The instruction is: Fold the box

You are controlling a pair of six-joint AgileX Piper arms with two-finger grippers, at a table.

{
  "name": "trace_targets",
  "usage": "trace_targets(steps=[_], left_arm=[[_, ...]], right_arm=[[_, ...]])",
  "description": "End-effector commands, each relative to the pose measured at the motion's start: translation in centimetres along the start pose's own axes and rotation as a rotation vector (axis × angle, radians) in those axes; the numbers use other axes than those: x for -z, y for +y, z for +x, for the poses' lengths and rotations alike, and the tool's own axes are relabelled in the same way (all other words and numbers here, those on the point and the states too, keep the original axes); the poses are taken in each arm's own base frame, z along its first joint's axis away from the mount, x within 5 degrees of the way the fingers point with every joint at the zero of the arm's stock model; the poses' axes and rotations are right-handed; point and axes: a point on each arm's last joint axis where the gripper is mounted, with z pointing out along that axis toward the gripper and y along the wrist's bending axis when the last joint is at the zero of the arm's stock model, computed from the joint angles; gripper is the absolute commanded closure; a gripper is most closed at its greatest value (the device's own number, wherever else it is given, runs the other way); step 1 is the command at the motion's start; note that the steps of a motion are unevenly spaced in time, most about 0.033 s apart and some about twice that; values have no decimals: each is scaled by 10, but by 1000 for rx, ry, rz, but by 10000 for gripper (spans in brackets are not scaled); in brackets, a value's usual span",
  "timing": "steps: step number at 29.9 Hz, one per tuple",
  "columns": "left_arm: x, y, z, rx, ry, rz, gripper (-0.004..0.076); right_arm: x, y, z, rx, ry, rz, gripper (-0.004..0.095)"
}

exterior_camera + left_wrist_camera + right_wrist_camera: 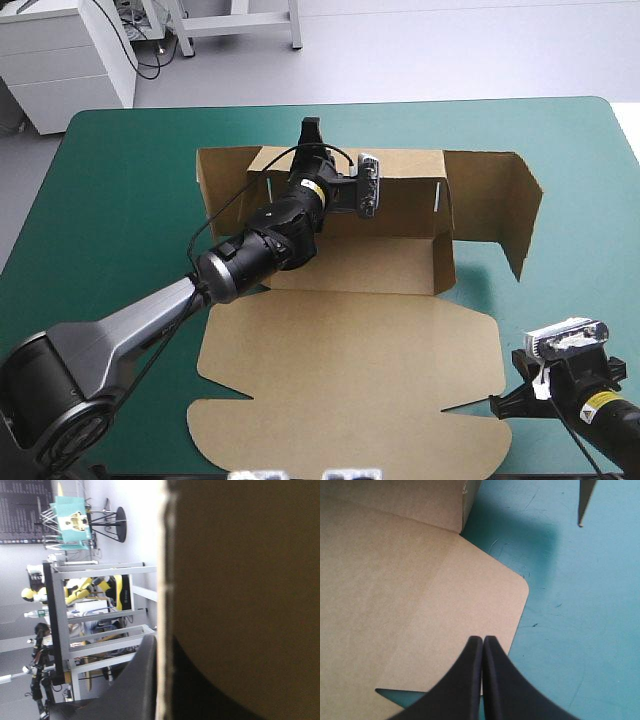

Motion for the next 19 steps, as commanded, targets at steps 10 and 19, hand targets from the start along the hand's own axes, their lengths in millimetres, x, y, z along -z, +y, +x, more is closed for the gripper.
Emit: trace_targets(steps=[10, 19], left_arm=[[12, 48, 21, -2, -94, -226, 731], [-11, 47, 37, -36, -96, -233, 731]], right_arm=[[4, 1, -13, -23, -92, -10, 922], [4, 2, -16, -40, -125, -23, 922]])
